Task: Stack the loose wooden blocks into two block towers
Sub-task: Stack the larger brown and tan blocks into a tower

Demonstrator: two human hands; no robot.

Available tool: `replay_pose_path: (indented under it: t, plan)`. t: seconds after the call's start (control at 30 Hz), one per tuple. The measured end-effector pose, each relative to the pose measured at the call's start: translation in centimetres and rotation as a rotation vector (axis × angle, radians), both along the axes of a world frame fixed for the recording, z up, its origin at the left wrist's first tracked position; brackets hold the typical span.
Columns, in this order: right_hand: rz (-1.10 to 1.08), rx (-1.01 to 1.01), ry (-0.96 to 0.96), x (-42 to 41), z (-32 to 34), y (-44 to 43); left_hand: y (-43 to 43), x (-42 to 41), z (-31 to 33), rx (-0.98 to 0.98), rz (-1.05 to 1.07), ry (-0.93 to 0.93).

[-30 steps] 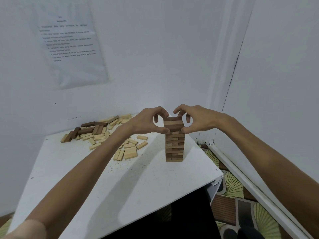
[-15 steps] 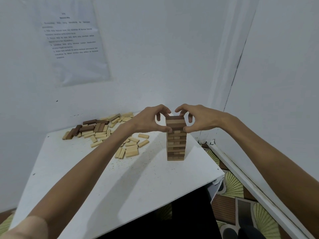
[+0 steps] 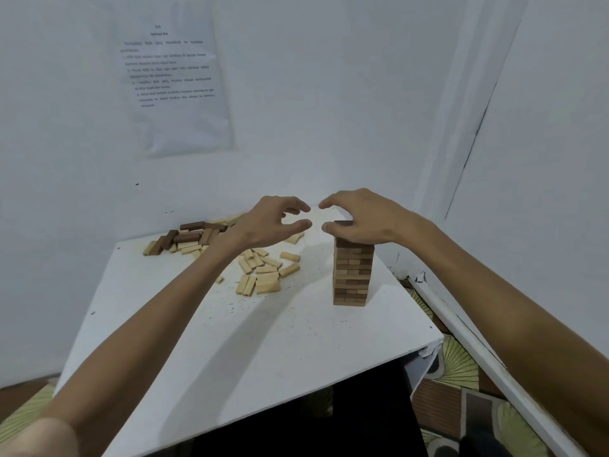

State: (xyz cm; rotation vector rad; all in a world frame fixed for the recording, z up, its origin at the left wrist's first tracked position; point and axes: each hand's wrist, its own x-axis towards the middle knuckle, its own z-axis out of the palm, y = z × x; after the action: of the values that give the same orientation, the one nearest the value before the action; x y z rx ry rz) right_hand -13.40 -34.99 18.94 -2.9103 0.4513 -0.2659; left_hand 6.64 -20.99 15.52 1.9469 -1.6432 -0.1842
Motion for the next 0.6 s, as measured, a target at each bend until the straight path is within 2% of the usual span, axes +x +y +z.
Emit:
replay_pose_path:
  t: [0.33, 0.6]
  plan:
    - [0.199, -0.053, 0.035, 8.0, -1.7, 5.3, 9.1, 4.6, -1.7, 0.024, 0.244, -0.011]
    - [0.278, 0.027, 0.022, 14.2, -3.7, 8.7, 15.6, 8.8, -3.1, 0.02, 0.432, 0.002]
